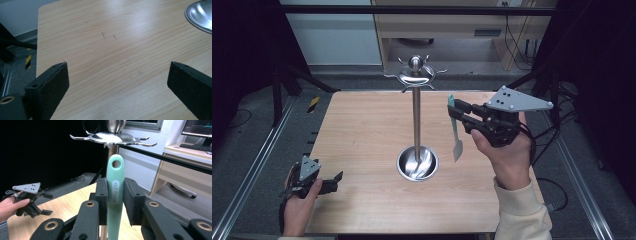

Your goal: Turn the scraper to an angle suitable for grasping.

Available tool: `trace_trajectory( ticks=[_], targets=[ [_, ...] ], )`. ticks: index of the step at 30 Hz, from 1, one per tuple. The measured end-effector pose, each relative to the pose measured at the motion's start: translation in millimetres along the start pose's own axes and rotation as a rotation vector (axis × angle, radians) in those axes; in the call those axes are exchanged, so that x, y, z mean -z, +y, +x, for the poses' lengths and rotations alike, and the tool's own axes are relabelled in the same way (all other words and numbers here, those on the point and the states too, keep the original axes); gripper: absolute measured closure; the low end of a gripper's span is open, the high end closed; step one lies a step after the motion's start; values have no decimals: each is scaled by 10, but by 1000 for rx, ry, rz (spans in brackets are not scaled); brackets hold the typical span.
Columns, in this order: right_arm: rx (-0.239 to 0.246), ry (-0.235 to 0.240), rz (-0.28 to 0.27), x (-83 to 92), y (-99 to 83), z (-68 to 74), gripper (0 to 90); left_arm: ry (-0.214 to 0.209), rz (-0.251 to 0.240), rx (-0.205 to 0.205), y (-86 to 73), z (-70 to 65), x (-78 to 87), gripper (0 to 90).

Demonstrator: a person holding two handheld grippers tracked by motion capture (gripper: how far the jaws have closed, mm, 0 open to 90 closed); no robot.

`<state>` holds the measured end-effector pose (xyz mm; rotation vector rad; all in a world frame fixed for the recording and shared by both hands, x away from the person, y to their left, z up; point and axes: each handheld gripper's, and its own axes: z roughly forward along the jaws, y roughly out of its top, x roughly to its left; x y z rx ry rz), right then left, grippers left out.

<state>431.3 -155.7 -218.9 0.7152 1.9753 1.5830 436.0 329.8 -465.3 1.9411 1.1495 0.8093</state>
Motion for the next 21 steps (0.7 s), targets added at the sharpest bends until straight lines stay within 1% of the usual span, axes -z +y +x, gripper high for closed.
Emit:
trace_trajectory(
  ticks=[5,10,16,18,21],
  targets=[
    [-3,6,-9,-3,34,-17,745,4,0,3,-6,4,0,36],
    [3,9,-23,17,74,12,745,6,-1,2,-5,4,5,36],
    [6,5,-25,17,77,27,745,4,-4,-1,-1,-1,5,36],
    [12,4,-25,19,80,32,745,2,3,-2,-1,-2,-1,36],
    [8,5,-27,17,96,25,745,5,-1,-2,2,-8,-2,36]
  ],
)
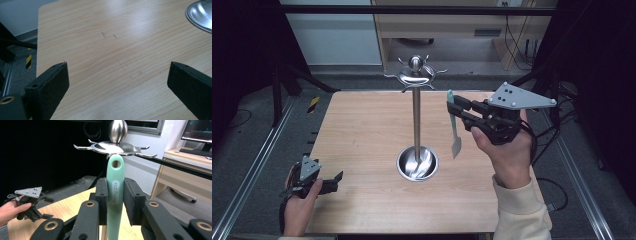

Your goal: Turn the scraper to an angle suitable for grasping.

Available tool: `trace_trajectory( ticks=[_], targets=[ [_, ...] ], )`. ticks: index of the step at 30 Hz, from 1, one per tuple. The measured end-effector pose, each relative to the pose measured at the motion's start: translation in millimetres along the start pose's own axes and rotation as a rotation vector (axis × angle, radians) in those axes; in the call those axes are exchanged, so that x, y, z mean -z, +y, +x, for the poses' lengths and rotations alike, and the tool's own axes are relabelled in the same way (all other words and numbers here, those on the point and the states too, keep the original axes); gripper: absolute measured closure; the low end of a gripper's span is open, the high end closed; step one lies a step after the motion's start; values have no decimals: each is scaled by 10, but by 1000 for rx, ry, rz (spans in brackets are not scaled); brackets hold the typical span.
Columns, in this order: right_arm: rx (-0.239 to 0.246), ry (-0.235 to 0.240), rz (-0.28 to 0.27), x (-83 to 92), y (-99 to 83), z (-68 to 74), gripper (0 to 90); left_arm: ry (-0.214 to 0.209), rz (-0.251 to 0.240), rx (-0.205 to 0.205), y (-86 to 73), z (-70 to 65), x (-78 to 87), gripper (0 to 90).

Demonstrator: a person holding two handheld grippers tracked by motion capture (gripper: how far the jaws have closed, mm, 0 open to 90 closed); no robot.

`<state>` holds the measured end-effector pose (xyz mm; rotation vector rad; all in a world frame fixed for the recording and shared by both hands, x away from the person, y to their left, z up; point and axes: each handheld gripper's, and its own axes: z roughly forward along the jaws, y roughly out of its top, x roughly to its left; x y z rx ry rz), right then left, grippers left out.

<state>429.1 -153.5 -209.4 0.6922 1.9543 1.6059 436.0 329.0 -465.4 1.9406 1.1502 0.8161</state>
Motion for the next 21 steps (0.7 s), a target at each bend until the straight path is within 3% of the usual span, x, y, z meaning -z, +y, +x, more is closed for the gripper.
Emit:
trace_trajectory(
  ticks=[13,21],
  targets=[
    [29,-16,32,-147,84,115,744,-2,3,-4,0,-4,6,36],
    [29,-35,41,-217,96,115,744,-1,0,-5,0,2,14,36]
  ],
)
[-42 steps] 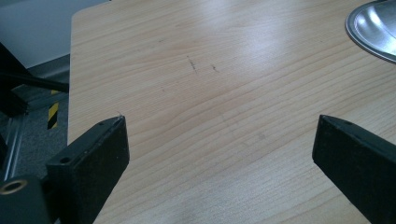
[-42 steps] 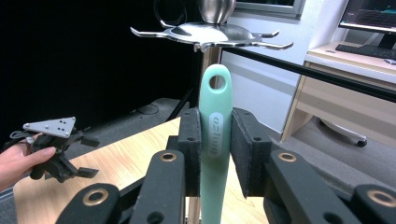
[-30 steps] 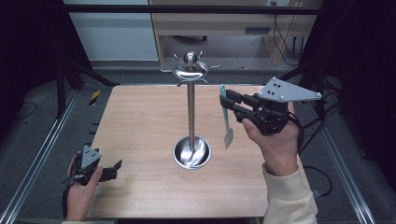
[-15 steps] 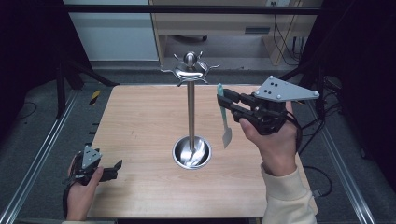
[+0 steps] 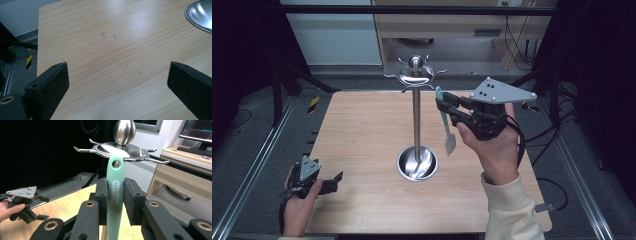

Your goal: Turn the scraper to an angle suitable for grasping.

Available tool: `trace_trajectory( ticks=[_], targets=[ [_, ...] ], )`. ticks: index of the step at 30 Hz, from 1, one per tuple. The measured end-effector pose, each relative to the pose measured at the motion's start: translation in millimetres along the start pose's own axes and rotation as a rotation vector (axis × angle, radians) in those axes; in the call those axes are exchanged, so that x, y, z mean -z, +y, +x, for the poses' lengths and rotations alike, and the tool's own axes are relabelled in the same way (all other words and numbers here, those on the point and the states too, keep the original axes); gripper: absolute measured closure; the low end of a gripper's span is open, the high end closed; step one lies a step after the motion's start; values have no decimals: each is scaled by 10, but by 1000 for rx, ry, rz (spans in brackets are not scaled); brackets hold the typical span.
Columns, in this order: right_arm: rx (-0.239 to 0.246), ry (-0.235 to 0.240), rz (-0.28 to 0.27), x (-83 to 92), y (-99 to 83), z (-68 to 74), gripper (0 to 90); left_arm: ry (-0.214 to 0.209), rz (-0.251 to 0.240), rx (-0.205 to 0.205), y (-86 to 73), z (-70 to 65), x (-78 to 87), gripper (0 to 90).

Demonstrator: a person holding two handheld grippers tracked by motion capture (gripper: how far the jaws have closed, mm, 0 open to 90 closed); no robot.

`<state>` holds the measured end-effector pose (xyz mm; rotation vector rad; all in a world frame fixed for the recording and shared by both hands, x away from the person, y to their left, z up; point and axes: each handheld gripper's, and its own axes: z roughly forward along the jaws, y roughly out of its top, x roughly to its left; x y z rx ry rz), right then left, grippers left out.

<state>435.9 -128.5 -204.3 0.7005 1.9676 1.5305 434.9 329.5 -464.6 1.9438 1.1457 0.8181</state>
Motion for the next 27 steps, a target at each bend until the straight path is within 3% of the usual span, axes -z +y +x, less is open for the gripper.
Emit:
trace_trajectory(
  ticks=[18,27],
  targets=[
    [-14,-14,32,-116,-4,19,743,0,-2,0,1,-3,3,36],
    [-31,-11,21,-187,-16,15,743,-1,0,-5,3,-5,1,36]
  ],
)
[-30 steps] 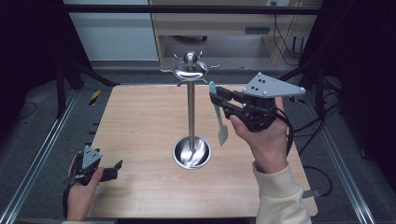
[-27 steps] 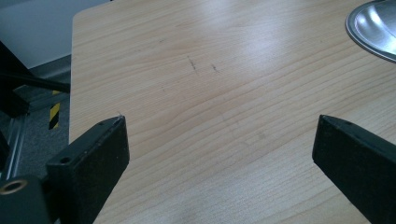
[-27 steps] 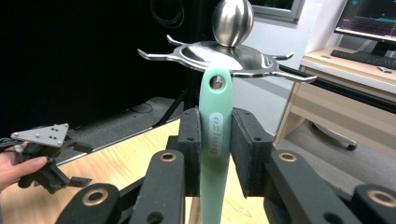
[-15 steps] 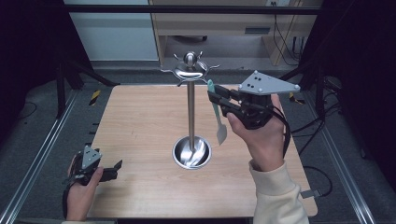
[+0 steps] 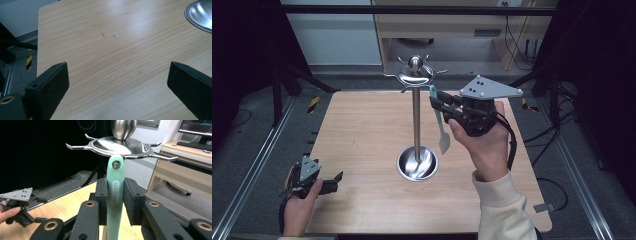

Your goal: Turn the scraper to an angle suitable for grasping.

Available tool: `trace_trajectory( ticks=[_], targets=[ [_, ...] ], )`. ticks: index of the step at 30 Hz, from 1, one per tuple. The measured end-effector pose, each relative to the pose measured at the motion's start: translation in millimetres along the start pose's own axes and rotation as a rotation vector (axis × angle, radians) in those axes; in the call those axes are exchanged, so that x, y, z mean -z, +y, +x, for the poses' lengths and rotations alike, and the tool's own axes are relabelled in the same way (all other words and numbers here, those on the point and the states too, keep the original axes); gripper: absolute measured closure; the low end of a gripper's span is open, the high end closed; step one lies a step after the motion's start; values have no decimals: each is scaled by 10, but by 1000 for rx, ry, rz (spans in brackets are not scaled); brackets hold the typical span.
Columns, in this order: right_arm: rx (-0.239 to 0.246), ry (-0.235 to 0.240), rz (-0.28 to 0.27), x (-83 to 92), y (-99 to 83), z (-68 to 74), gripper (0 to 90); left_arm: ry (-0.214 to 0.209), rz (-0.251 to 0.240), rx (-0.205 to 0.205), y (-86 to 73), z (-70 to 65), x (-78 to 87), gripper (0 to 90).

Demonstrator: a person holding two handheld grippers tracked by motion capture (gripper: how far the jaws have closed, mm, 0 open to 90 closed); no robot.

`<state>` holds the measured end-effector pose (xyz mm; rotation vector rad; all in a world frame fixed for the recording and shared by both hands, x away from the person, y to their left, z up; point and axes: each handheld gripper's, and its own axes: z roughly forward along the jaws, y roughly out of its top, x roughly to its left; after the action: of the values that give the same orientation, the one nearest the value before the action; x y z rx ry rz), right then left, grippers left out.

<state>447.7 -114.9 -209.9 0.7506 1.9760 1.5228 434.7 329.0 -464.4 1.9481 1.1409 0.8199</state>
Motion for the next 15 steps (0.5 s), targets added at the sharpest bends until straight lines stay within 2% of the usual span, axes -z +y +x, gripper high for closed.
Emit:
trace_trajectory(
  ticks=[15],
  targets=[
    [-19,-6,-40,-44,-61,8,738,2,2,-3,0,-9,-3,36]
  ],
)
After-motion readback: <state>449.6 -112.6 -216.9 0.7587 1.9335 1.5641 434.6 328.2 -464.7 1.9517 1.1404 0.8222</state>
